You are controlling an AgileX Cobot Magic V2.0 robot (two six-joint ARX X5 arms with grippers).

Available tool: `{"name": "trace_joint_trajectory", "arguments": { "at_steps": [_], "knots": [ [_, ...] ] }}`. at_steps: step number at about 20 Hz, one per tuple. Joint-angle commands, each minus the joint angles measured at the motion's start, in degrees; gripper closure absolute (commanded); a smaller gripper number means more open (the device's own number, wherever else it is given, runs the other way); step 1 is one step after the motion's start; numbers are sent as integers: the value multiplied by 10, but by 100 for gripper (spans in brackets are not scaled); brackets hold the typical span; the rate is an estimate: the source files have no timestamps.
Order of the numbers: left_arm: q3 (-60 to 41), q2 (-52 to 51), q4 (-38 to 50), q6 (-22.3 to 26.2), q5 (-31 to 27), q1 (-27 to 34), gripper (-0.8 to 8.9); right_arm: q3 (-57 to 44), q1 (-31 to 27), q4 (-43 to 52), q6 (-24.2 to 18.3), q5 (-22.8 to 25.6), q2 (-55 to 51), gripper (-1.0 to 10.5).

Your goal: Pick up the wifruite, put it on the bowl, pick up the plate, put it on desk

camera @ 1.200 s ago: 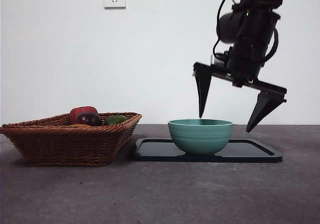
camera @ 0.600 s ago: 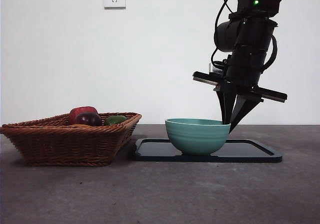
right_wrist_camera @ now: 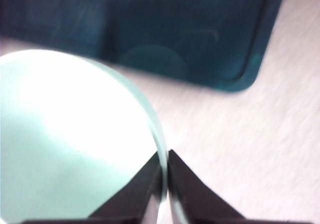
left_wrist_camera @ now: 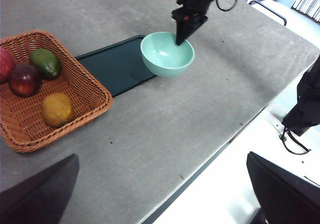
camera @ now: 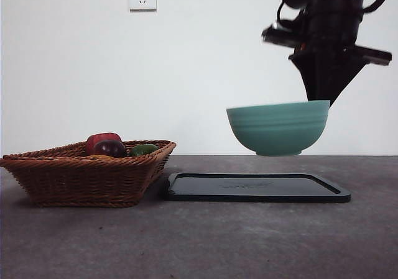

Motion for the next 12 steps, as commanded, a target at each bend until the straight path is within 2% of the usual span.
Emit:
{"name": "trace_joint_trajectory", "arguments": {
  "at_steps": [1,5,12],
  "knots": [
    [7,0,7,7,3,-3,188,-48,22,20,-11,-16,-38,939],
    [7,0,7,7,3,-3,188,-149,66,53,-4,-50,-85,939],
    [7,0,7,7,3,-3,188,-249,113,163,61,-46,-87,939]
  ]
}}
